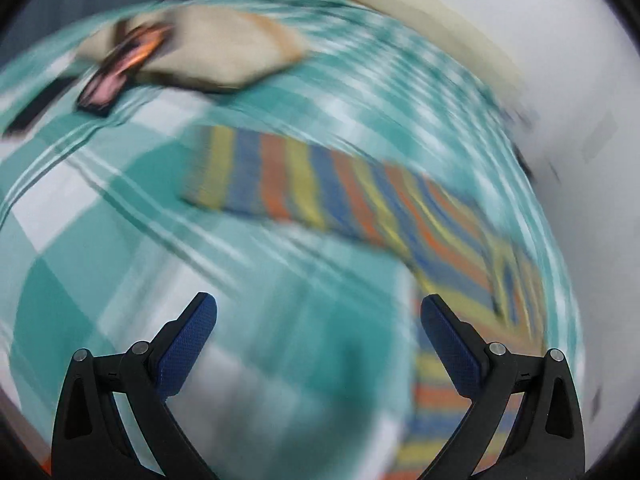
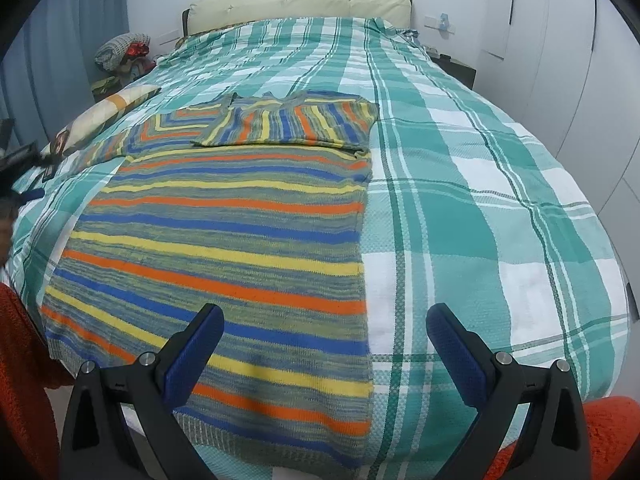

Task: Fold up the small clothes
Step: 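Grasp the outstretched sleeve cuff with the left tool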

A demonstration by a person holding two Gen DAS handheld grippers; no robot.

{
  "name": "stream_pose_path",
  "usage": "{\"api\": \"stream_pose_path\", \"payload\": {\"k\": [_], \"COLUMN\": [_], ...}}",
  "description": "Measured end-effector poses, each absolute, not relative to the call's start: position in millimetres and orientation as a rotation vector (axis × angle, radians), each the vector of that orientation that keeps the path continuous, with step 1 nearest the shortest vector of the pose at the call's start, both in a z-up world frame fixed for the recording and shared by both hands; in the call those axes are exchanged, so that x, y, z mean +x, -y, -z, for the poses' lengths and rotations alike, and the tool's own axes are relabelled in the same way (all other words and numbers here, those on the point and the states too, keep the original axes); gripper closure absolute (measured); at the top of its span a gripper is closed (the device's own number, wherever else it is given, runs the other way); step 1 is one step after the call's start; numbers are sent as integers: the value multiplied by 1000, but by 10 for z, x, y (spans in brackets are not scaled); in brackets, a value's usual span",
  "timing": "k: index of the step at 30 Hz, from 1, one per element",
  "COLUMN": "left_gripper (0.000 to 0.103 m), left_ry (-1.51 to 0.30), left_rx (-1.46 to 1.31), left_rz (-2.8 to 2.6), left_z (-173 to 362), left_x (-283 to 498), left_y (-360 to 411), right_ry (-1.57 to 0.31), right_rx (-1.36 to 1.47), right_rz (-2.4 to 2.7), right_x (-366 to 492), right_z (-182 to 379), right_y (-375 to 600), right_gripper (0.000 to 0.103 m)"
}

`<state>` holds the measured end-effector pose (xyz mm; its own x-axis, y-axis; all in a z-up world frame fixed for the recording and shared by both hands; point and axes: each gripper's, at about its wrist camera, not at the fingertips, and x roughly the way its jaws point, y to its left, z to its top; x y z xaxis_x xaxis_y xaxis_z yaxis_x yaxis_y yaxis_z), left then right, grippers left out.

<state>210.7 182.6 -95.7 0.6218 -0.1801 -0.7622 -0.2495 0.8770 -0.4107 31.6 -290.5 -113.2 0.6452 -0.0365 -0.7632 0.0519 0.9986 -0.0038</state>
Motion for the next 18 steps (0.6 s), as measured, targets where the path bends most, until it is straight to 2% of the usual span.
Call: {"api": "stream_pose_path", "payload": {"k": [3, 5, 9, 11, 12, 13, 14, 15, 18], "left_gripper": [3, 8, 14, 28, 48, 79, 91, 95, 96], "left_ry": [-940, -958, -944, -935, -945, -958, -974, -989, -960], "left_rx": [-682, -748, -794, -800, -801, -802, -798, -785, -704], "left_rz": [-147, -185, -161, -127, -93, -64, -48, -43, -84], "left_z": [1185, 1328, 1443, 1444, 1456, 1463, 1458, 1450, 1208], "left_x": [2395, 2519, 2720, 2787, 2835, 2866, 2896, 2910, 2890], "left_y": [-2393, -2626, -2759, -2740, -2708, -2676, -2675, -2657, -2539], "right_ry": [-876, -883, -910, -921, -924, -927, -928, -928, -924], "right_rx": [29, 33, 31, 29, 26, 21, 19, 17, 18], "right_rz": [53, 55, 61, 61, 60, 58, 57, 54, 40], "right_x": [328, 339, 390, 409, 417, 425, 427, 429, 432], "right_z": [1158, 1180, 1253, 1283, 1292, 1301, 1303, 1305, 1299], "right_y": [2917, 2927, 2934, 2932, 2927, 2916, 2907, 2900, 2881], "right_gripper": [3, 3, 3, 3, 3, 3, 3, 3, 3]}}
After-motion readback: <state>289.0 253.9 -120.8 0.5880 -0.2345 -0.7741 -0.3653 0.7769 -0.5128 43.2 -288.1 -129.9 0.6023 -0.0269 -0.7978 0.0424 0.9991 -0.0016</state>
